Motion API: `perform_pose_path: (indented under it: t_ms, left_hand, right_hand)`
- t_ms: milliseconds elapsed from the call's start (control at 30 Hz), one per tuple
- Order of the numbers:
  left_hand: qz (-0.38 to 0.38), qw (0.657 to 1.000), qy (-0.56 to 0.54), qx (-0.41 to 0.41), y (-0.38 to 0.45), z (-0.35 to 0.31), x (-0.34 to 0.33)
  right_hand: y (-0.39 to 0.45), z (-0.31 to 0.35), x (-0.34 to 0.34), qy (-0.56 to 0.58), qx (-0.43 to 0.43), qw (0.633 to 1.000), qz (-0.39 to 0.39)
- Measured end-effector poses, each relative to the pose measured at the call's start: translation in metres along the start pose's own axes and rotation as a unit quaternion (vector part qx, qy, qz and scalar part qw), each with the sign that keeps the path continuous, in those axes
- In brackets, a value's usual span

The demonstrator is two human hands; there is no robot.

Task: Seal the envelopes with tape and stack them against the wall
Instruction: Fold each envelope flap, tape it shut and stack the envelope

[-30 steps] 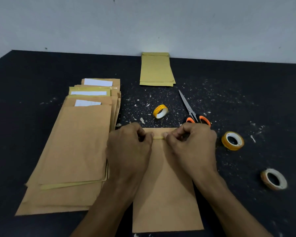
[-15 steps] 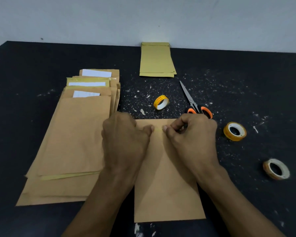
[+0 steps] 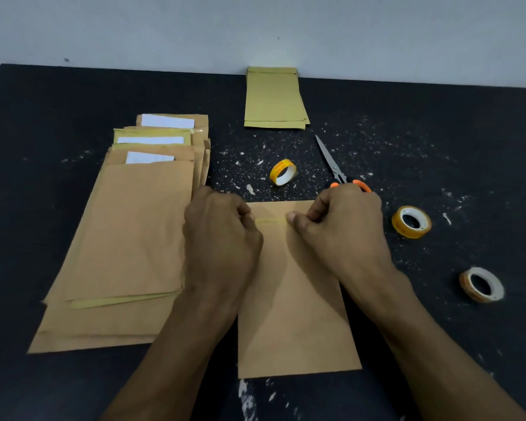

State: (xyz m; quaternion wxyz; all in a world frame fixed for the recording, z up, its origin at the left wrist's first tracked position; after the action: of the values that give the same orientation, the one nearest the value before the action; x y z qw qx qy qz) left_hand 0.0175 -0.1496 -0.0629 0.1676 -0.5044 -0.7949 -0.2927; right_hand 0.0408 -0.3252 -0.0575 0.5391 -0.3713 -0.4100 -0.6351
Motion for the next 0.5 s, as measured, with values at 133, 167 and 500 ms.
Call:
perform_pose_path:
  t_ms: [133,167,500]
  left_hand:
    - [0.003,1.0,0.01,0.001,0.002,0.003,-0.001]
    - [0.005,1.0,0.011,0.002,0.002,0.003,-0.001]
    - [0.007,1.0,0.003,0.003,0.001,-0.003,0.001]
  right_hand:
    - [0.008,-0.006,0.003,0.003,-0.017,0.997,0.074]
    - [0.01,-0.007,0.003,0.017,-0.024,0.995,0.09]
    - [0.017,-0.01,0.002,-0.009,-0.084,0.989,0.125]
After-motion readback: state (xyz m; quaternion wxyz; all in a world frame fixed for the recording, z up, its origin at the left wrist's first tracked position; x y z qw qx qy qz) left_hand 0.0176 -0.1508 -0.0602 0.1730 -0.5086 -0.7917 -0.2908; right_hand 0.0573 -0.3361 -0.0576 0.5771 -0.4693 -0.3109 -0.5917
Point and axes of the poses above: each hand's wrist, its own y-axis towards the middle knuckle, its own x-axis out of the back of the hand, z = x × y, the point moved 6 cm from there along y, towards the middle knuckle, and after that the axes turned 14 degrees about -y, right-handed, at the moved point
